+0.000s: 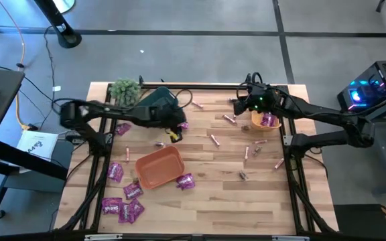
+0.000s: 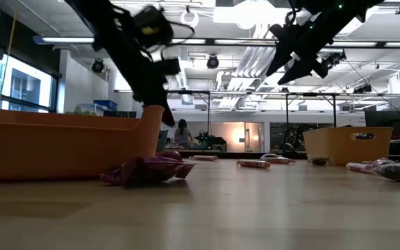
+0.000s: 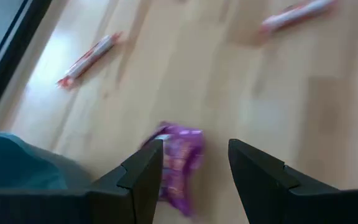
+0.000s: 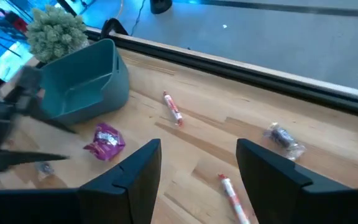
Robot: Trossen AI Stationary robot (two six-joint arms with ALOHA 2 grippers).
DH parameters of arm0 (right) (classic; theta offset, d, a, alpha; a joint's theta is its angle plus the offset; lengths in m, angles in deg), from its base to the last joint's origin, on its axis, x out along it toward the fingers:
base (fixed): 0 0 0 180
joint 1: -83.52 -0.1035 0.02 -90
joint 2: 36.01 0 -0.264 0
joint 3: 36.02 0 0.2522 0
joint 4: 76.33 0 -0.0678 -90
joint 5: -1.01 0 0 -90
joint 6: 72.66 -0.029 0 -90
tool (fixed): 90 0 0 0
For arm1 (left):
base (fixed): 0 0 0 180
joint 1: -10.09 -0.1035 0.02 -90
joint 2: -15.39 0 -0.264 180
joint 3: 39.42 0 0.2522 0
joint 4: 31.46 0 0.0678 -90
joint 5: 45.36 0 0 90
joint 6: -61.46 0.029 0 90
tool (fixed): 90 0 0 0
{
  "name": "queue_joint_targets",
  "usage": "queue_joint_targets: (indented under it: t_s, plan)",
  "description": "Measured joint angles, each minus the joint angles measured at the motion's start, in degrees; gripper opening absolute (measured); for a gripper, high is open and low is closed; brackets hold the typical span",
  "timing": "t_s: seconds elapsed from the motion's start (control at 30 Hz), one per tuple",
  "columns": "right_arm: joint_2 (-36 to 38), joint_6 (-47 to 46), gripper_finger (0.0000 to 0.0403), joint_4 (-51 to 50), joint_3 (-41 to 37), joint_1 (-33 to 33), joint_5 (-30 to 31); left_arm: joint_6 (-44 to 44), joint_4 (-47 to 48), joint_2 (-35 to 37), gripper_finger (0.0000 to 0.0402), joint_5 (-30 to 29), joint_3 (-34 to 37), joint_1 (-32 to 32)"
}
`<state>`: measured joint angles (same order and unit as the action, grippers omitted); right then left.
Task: Sort candy
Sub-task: Put the purple candy into the yellow bin
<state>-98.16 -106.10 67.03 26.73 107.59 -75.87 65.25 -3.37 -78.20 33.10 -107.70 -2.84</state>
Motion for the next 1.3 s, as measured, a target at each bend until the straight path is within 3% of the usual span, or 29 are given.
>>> queue_joint_targets:
  t_s: [0.23,0.4,0.5,0.57,0.67,0.8,1.07,1.2,1.3]
  plan:
    - [0.02,-0.15,0.0204,0.11,0.00,-0.77,-0.46,0.70,1.69,-10.75,0.0177,-0.94,-5.19,-1.51]
    - [0.02,-0.10,0.0204,0.28,0.00,-1.33,-0.58,-1.86,3.49,-14.32,0.0171,-1.64,-6.25,-1.46]
    - [0.02,-0.15,0.0204,0.26,0.00,-1.33,-0.58,-3.18,4.48,-14.57,0.0141,-2.57,-6.29,-1.29]
    - [0.02,-0.11,0.0204,0.53,0.00,-1.33,-0.57,-3.73,4.99,-13.78,0.0098,-1.63,-6.26,-1.17]
    - [0.47,0.20,0.0204,2.55,0.00,-1.36,-1.33,-5.19,5.87,-11.36,0.0021,3.69,-6.93,-1.09]
    - [1.88,2.40,0.0204,8.40,0.00,-1.34,-6.28,-5.76,3.86,-5.43,0.0019,9.40,-9.37,-0.96]
    - [2.58,-0.30,0.0204,21.79,0.07,-2.38,-32.15,0.78,-17.52,9.92,0.0004,27.25,-9.94,-2.23]
    - [2.56,1.54,0.0204,27.69,0.07,-5.80,-32.70,-1.23,-23.11,12.62,0.0001,33.72,-9.87,-3.32]
    - [2.58,4.22,0.0204,31.12,0.07,-8.09,-29.53,-6.52,-26.73,12.70,0.0001,39.42,-9.85,-3.69]
